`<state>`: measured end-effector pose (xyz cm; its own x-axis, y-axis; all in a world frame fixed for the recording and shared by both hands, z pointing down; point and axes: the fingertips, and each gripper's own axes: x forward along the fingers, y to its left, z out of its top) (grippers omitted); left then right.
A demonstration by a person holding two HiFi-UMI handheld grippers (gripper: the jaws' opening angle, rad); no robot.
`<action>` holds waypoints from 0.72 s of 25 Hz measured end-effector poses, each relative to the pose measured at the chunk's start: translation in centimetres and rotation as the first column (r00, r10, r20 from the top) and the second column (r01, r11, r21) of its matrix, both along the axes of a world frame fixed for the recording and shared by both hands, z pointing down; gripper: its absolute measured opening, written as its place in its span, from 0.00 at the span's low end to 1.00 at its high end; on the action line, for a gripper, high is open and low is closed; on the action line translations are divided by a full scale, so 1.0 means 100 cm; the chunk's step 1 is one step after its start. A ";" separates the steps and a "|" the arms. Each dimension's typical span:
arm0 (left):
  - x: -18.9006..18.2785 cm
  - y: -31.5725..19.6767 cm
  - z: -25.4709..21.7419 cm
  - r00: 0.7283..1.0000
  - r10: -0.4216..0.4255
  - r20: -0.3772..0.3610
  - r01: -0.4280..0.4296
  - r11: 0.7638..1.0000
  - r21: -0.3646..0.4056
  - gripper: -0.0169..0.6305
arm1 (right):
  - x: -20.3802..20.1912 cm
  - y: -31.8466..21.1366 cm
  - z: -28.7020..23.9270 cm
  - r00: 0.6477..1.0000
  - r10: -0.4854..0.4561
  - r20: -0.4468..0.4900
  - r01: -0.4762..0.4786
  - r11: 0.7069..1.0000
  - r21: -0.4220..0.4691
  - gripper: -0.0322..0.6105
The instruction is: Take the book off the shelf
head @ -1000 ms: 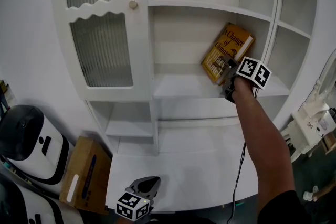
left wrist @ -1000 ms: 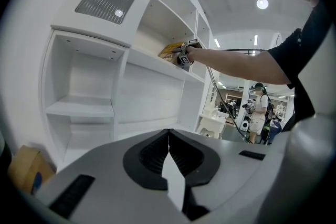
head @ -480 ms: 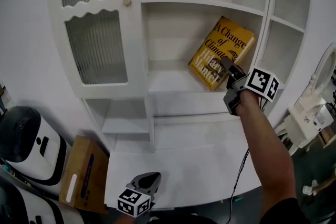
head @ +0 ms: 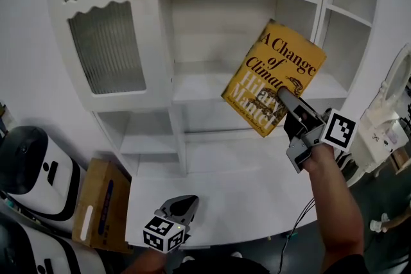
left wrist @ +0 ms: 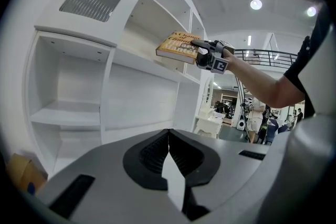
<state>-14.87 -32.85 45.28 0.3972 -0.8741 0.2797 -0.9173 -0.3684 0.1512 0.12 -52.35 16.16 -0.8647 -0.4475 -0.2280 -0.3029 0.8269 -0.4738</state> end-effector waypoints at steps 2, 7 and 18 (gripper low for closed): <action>0.005 0.000 0.002 1.000 0.008 0.007 -0.008 1.000 0.003 0.04 | 0.006 0.017 0.009 0.999 -0.034 -0.012 0.034 0.999 0.015 0.30; 0.016 -0.001 0.010 1.000 0.023 0.017 -0.023 1.000 0.000 0.04 | 0.018 0.051 0.050 0.989 -0.129 -0.068 0.129 0.992 -0.015 0.30; 0.026 -0.009 0.016 1.000 0.018 0.021 -0.017 1.000 -0.018 0.04 | 0.035 0.088 0.177 0.947 -0.291 -0.136 0.251 0.935 -0.252 0.30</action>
